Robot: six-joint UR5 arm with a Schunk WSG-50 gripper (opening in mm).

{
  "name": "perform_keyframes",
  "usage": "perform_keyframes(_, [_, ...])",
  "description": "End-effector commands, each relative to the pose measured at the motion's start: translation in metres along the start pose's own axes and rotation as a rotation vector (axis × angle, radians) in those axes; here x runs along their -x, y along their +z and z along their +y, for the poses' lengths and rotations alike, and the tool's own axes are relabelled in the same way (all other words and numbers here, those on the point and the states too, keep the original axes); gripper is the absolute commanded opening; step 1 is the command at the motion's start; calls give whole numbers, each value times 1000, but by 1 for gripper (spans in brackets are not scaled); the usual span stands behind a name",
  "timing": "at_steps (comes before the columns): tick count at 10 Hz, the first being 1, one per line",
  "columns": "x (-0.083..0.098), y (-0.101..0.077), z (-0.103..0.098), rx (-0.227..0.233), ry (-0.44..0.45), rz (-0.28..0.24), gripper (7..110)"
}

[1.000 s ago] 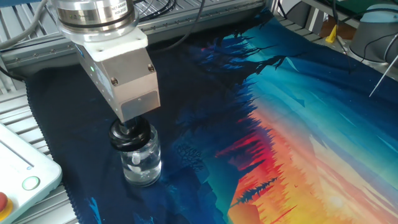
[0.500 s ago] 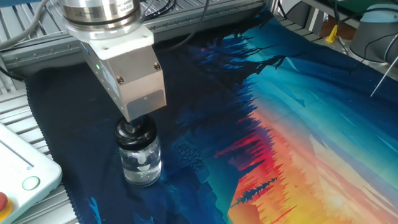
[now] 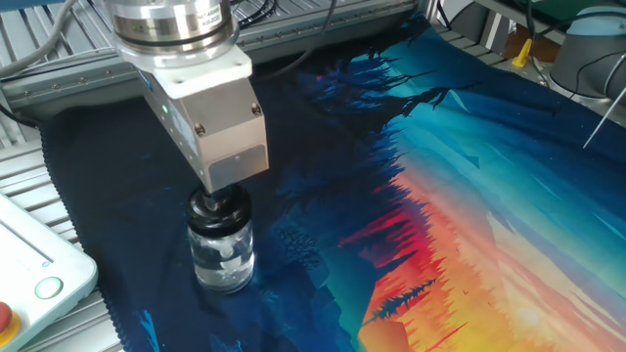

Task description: Screw the lid onto the jar

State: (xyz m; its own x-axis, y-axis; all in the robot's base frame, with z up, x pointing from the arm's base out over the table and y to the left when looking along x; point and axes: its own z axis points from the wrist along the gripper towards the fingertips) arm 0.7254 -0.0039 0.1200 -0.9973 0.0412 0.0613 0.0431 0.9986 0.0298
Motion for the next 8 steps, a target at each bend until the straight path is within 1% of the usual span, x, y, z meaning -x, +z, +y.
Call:
perform_keyframes(1, [-5,-4,2,24,7,-4,7])
perform_keyframes(3, [-5,1,3,25,15,-14,7])
perform_keyframes(4, [-3,5,3,25,18,-28,7])
perform_keyframes(5, [-1,6,2,23,18,-36,7])
perform_keyframes(6, [4,5,-1,14,20,-55,7])
perform_keyframes(8, [7,3,0,18,22,-65,7])
